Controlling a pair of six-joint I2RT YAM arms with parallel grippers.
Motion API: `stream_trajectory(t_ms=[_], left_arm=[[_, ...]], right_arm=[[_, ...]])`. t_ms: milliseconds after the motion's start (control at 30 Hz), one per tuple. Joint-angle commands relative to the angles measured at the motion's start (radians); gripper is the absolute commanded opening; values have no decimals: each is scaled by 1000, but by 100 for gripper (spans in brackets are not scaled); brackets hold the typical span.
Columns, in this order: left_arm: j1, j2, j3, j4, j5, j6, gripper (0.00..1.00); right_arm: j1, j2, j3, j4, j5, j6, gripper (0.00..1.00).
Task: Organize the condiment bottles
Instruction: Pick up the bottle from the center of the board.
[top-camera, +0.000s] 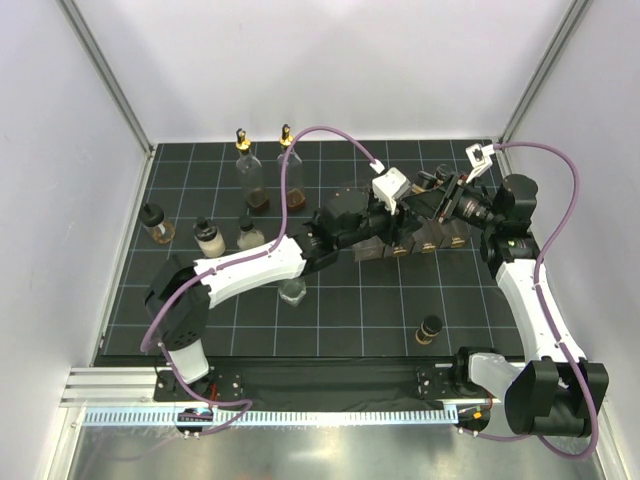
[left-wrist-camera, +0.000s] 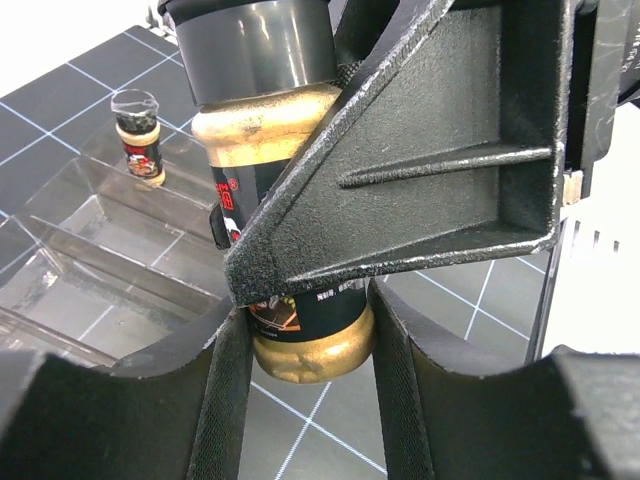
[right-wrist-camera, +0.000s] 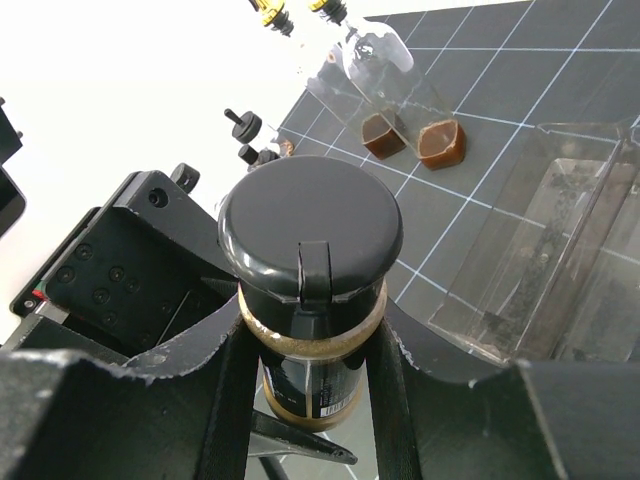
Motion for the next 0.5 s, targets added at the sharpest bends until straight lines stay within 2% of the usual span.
stream_trajectory(t_ms=[0, 467], left_arm=[[37, -46, -4, 4, -140, 66, 38], [57, -78, -29, -48, -109, 167, 24]], right_arm=[[6, -44, 16, 0, -54, -5, 27], [6, -54, 31, -49, -70, -108, 35]])
